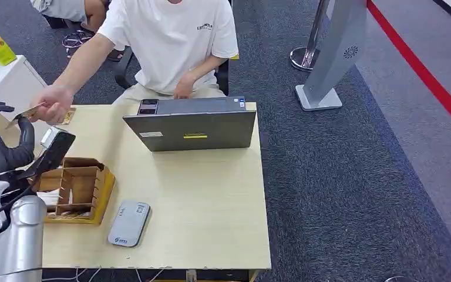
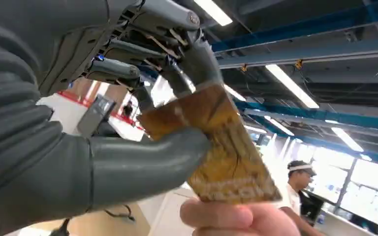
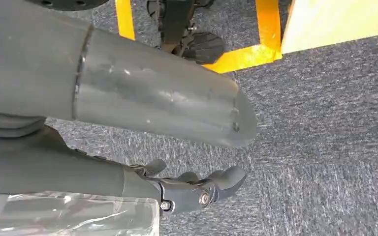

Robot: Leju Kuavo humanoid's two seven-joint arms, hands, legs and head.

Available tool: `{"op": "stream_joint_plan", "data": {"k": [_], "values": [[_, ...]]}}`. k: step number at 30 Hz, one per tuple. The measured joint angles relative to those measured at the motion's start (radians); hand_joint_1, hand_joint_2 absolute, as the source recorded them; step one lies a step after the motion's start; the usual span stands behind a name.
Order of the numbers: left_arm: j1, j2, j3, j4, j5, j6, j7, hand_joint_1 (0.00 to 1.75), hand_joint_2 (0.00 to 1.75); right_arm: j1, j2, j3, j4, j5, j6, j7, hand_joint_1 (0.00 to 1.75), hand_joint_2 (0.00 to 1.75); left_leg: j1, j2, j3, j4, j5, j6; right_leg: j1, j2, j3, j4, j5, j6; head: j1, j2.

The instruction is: Pass the card to the sensor for recognition and then transmit it.

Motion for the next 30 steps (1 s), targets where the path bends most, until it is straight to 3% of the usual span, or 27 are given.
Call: {"op": "stream_joint_plan", "data": {"k": [12,20,30], "values": [[-0.133,0.101,-0.1,0.261,-0.322,0.051,0.142,1.75,1.75,-0.002,0.001,0.046,0.001,0.022,0.0,0.017,0.0,0.0,0.001,0.0,0.0,0.0,0.001,-0.001,0.001,0.0,0.0,0.0,0.001,-0.002,0.0,0.0],[-0.199,0.14,-0.168,0.399,-0.515,0.082,0.242,1.75,1.75,-0.002,0.001,0.072,0.002,0.032,0.001,0.035,0.0,0.0,0.001,0.0,0.0,0.0,0.001,-0.001,0.001,0.0,-0.001,0.0,0.001,-0.002,0.0,0.0],[-0.215,0.151,-0.206,0.44,-0.519,0.089,0.258,1.75,1.75,-0.002,0.001,0.09,0.002,0.032,0.002,0.042,0.0,0.0,0.001,0.0,-0.001,0.0,0.001,-0.001,0.001,0.0,-0.001,0.0,0.001,-0.002,0.0,0.0]]}}
